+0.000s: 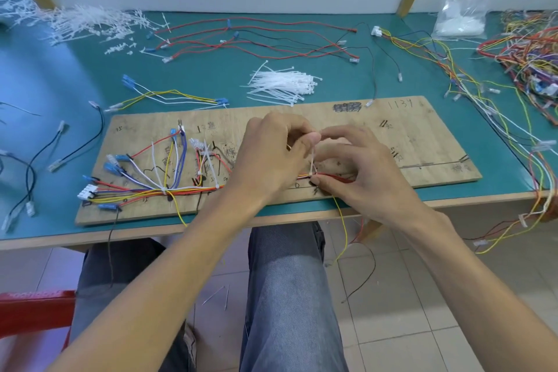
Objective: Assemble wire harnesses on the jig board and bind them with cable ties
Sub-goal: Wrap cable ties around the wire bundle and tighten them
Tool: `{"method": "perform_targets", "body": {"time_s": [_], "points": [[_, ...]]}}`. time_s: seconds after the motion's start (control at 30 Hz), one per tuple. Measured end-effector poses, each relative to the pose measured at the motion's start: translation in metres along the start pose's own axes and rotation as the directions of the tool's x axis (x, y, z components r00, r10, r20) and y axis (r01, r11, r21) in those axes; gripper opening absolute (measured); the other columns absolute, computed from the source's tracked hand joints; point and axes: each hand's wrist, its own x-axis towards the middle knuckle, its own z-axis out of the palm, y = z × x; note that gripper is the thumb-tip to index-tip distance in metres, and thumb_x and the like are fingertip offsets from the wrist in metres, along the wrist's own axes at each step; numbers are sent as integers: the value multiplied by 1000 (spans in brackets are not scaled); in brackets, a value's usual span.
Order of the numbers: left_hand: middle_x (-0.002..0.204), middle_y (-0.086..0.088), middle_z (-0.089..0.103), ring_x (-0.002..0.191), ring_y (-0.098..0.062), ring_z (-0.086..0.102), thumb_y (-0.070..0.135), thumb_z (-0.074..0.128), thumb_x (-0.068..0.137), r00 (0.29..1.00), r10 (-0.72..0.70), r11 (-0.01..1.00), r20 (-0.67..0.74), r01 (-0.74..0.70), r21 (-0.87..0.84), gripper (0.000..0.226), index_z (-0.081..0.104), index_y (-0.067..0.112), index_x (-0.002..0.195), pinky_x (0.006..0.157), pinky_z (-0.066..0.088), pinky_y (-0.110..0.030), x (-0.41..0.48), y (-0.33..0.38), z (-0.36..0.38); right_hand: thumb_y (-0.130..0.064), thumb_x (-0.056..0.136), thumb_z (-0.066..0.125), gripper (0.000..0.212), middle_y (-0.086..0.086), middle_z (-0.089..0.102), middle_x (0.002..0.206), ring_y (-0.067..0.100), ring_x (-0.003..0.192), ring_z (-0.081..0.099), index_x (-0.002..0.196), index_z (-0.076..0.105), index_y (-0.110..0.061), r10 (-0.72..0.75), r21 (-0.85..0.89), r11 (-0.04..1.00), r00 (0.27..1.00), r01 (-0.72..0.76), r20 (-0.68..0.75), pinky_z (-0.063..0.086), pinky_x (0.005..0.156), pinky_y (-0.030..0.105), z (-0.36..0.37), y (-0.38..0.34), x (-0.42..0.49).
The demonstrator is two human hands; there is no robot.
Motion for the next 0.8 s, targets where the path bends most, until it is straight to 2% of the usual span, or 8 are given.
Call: {"method": "perform_targets", "body": {"time_s": [0.07, 0.17, 0.3, 0.4, 0.53, 0.7, 0.8], "points": [[80, 13, 76, 77, -1, 68, 39, 75, 94, 997, -20, 995, 70, 13, 103, 15, 80, 25, 92, 79, 54, -26, -7, 0, -10, -34, 82, 88, 26, -8, 66, 117, 20, 116, 54, 99, 75, -21, 14, -65, 998, 1000, -14, -3, 43, 102, 29, -7, -1, -3], [93, 13, 77, 90, -6, 70, 43, 80, 89, 976, -65, 959, 209, 4, 283, 22, 77, 28, 106, 88, 55, -29, -18, 0, -13, -41, 89, 78, 19, -10, 65, 103, 20, 104, 55, 91, 72, -23, 16, -189, 982, 996, 1, 87, 50, 88, 40, -12, -6, -5], [96, 10, 70, 94, -18, 64, 39, 81, 88, 968, -83, 894, 236, -32, 447, 16, 75, 32, 101, 84, 54, -36, -21, 1, -8, -36, 98, 67, 20, -5, 63, 102, 22, 102, 54, 91, 70, -17, -19, -300, 952, 986, 69, 164, 55, 74, 49, -12, -15, -3], [89, 11, 61, 91, -21, 61, 28, 78, 91, 971, -74, 883, 229, -43, 468, 3, 76, 30, 93, 76, 52, -36, -21, 1, -5, -33, 104, 60, 22, -3, 63, 103, 22, 101, 54, 97, 70, -15, -51, -352, 929, 980, 117, 191, 55, 70, 48, -14, -16, -4], [82, 11, 61, 88, -20, 60, 16, 75, 93, 980, -54, 883, 191, -42, 467, 11, 76, 26, 90, 77, 54, -37, -23, -4, 0, -29, 105, 60, 20, -2, 65, 103, 24, 99, 56, 99, 72, -14, -68, -358, 924, 979, 135, 192, 53, 72, 46, -15, -16, -5], [87, 9, 68, 89, -18, 64, 18, 77, 92, 987, -46, 907, 152, -22, 421, 8, 78, 25, 90, 78, 54, -37, -26, -6, 3, -30, 99, 68, 14, -5, 65, 101, 23, 98, 58, 93, 71, -17, -57, -313, 944, 986, 103, 154, 54, 73, 46, -16, -18, -6], [87, 14, 63, 87, -11, 61, 22, 78, 90, 982, -63, 932, 177, -5, 361, 8, 78, 29, 96, 80, 49, -27, -23, -5, 0, -36, 97, 70, 16, -8, 65, 99, 21, 98, 58, 92, 71, -21, -42, -286, 955, 991, 78, 130, 54, 72, 46, -13, -18, -7]]}}
